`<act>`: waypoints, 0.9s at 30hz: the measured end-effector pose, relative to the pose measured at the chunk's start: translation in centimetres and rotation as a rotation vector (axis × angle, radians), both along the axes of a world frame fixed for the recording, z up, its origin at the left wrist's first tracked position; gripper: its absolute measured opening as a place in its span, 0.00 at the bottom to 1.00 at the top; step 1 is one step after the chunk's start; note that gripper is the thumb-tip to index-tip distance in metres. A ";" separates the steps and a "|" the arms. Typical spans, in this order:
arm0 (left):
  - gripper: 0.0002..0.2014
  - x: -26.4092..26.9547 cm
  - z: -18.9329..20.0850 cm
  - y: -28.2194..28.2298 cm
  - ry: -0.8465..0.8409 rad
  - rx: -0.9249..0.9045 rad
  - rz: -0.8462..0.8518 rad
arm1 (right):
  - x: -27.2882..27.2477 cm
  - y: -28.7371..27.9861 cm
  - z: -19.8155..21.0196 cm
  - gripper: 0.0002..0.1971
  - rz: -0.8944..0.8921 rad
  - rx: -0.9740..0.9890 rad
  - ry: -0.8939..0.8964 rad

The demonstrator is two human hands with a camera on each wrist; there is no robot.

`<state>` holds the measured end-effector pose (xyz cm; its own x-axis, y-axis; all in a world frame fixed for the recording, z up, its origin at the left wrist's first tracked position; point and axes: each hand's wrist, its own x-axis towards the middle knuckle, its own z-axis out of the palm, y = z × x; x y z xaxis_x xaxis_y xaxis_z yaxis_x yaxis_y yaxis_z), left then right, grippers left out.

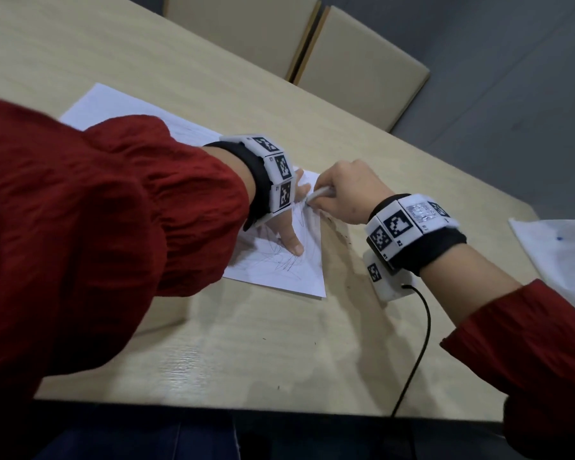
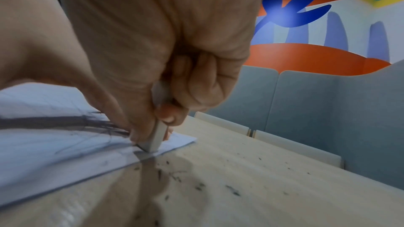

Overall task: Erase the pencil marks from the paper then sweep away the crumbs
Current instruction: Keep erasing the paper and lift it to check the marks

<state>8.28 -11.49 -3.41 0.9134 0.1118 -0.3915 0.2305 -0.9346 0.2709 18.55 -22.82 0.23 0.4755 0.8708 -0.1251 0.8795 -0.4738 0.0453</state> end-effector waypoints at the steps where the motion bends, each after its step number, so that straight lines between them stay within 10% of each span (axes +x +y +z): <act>1: 0.66 -0.2 -0.1 -0.1 0.008 0.046 -0.020 | 0.0 -0.1 0.0 0.05 0.000 0.010 0.014; 17: 0.68 -1.1 1.2 -1.1 0.101 0.137 -0.010 | -3.5 -4.9 2.0 0.08 0.154 -0.181 0.233; 27: 0.70 -1.1 1.2 -1.0 0.084 0.183 -0.046 | -3.4 -2.5 1.4 0.06 0.065 -0.072 -0.040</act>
